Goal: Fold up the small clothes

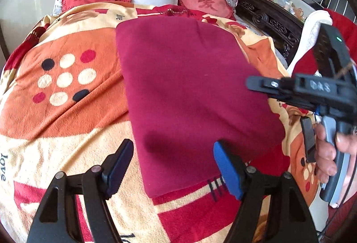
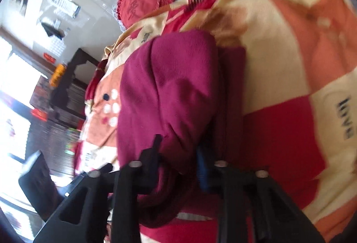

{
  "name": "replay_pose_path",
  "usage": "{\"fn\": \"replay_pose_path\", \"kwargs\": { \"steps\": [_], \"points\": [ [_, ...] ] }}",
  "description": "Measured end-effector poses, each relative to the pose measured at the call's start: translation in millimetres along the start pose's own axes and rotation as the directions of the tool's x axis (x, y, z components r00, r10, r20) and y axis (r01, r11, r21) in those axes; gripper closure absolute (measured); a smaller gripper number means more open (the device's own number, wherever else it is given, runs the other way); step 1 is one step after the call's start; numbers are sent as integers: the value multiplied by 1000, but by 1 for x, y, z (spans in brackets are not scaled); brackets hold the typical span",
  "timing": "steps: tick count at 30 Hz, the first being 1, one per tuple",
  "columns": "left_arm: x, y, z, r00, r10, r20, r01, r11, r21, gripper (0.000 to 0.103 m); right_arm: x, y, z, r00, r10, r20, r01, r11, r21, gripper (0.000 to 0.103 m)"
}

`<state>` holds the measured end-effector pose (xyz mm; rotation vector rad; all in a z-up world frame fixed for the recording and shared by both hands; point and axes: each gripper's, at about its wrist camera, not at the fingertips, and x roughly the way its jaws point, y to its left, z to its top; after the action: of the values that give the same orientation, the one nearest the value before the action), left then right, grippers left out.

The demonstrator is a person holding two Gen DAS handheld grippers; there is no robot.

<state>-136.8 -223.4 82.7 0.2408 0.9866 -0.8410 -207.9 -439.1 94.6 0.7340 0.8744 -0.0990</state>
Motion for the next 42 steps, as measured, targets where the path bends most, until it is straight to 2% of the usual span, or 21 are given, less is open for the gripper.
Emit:
{"fn": "replay_pose_path", "kwargs": {
  "steps": [2, 3, 6, 9, 11, 15, 17, 19, 21, 24, 28, 31, 34, 36, 38, 40, 42],
  "points": [
    [3, -1, 0, 1000, 7, -1, -7, 1000, 11, 25, -12, -1, -7, 999, -29, 33, 30, 999, -37, 100],
    [7, -2, -1, 1000, 12, -7, -12, 1000, 14, 25, -15, -4, -11, 996, -71, 46, 74, 996, -48, 100],
    [19, -2, -2, 999, 17, -38, -17, 1000, 0, 25, 3, -18, -19, 989, -145, 16, 146, 988, -49, 100],
    [24, -1, -3, 999, 20, -47, -20, 1000, -8, 25, 0, -23, -21, 991, -130, 23, 131, 991, -26, 99],
    [24, -2, -2, 999, 22, -39, -22, 1000, -4, 25, -8, -20, -16, 991, -129, 45, 130, 991, -17, 91],
    [27, -4, 0, 999, 20, -37, -20, 1000, 1, 25, -33, -4, -8, 982, -120, 146, 123, 992, -8, 88],
    [29, -3, 1, 999, 20, -43, -20, 1000, -4, 25, -36, 13, 1, 973, -134, 190, 146, 988, -51, 86],
    [31, -3, 1, 999, 17, -46, -18, 1000, -10, 25, -27, 26, 13, 970, -146, 195, 167, 982, -91, 86],
    [33, -4, 2, 999, 17, -48, -17, 1000, -11, 25, -6, 38, 26, 976, -132, 174, 158, 977, -146, 86],
    [36, -2, 3, 999, 12, -51, -12, 1000, -11, 25, 24, 38, 42, 964, -208, 167, 238, 954, -185, 86],
    [44, -1, 5, 998, 0, -56, -1, 1000, -15, 23, 47, 7, 69, 950, -261, 171, 284, 951, -125, 93],
    [48, -2, 5, 998, 0, -58, -1, 1000, -20, 22, 59, -19, 80, 962, -235, 140, 245, 968, -60, 94],
    [46, -2, 5, 998, 7, -61, -8, 1000, -22, 22, 55, -21, 78, 966, -214, 143, 224, 973, -55, 95],
    [42, -1, 5, 999, 11, -51, -12, 1000, -18, 22, 42, -10, 72, 963, -230, 140, 243, 966, -84, 95],
    [41, 0, 5, 999, 14, -49, -15, 1000, -16, 22, 23, 2, 61, 970, -200, 141, 216, 970, -110, 94],
    [41, 0, 4, 999, 14, -51, -16, 1000, -20, 22, 5, 13, 41, 975, -169, 145, 189, 972, -142, 94],
    [39, 2, 1, 999, 16, -48, -17, 1000, -21, 22, 2, 17, 20, 974, -189, 128, 209, 963, -171, 94]
  ]
}}
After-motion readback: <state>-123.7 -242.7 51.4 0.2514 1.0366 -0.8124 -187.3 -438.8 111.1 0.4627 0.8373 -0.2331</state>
